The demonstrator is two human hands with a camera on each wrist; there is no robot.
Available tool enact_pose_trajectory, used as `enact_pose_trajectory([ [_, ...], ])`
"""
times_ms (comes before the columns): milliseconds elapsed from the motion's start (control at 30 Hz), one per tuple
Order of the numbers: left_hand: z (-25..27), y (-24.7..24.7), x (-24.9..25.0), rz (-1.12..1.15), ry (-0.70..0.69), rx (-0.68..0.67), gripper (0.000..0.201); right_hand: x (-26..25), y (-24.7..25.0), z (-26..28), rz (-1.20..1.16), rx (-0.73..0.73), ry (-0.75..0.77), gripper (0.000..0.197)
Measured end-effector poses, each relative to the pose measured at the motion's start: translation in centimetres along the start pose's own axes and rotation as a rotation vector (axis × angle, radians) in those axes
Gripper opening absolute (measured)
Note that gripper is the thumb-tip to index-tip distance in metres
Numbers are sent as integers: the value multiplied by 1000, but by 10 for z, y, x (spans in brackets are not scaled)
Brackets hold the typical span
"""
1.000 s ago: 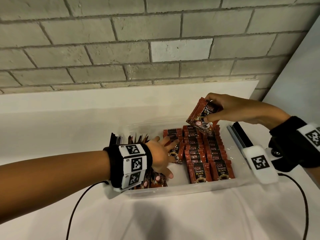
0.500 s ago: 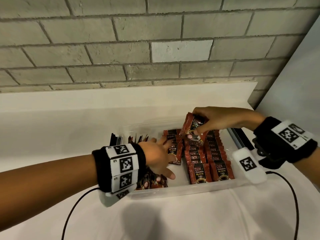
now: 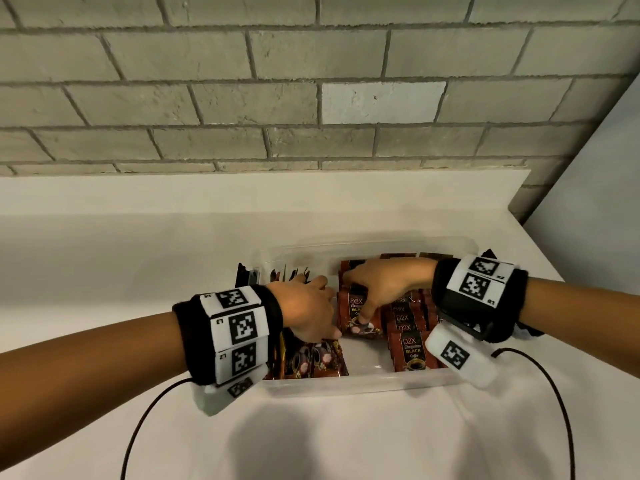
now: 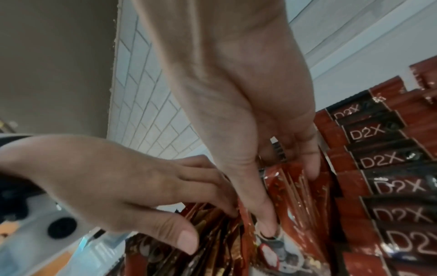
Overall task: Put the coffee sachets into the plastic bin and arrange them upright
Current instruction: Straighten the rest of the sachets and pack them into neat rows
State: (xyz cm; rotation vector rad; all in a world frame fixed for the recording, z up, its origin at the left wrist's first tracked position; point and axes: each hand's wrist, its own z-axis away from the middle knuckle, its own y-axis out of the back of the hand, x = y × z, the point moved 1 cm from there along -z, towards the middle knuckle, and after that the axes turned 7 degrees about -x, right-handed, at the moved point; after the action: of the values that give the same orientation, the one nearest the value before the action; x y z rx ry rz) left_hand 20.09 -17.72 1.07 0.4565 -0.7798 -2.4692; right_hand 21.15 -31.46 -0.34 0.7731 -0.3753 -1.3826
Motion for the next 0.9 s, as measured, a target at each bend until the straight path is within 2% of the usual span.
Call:
enact_pose_trajectory([
  [67, -4, -1, 0, 10, 1, -6, 64, -2, 0, -1, 19, 15, 17, 68],
  [167, -10, -5, -1, -14, -3, -95, 74, -2, 0, -1, 30, 34, 40, 60],
  [300, -15, -7, 2, -76, -10, -215, 76, -1, -2, -1, 58, 72, 52, 72],
  [467, -19, -8, 4, -105, -9, -228, 83, 3, -2, 2, 26, 115, 81, 79],
  [533, -23, -10, 4, -106, 0, -223, 86, 6, 2, 8, -27, 133, 83, 72],
  [633, -30, -12, 5, -111, 13, -207, 90, 14, 12, 22, -81, 181, 51, 47],
  [700, -33, -13, 7, -100, 16, -192, 93, 22, 15, 29, -45, 150, 25, 33],
  [767, -36, -13, 8, -84, 12, -185, 95, 27, 11, 33, 20, 87, -11, 28],
  [900, -42, -13, 10, -58, -8, -196, 96, 27, 1, 31, 90, 9, -32, 33],
])
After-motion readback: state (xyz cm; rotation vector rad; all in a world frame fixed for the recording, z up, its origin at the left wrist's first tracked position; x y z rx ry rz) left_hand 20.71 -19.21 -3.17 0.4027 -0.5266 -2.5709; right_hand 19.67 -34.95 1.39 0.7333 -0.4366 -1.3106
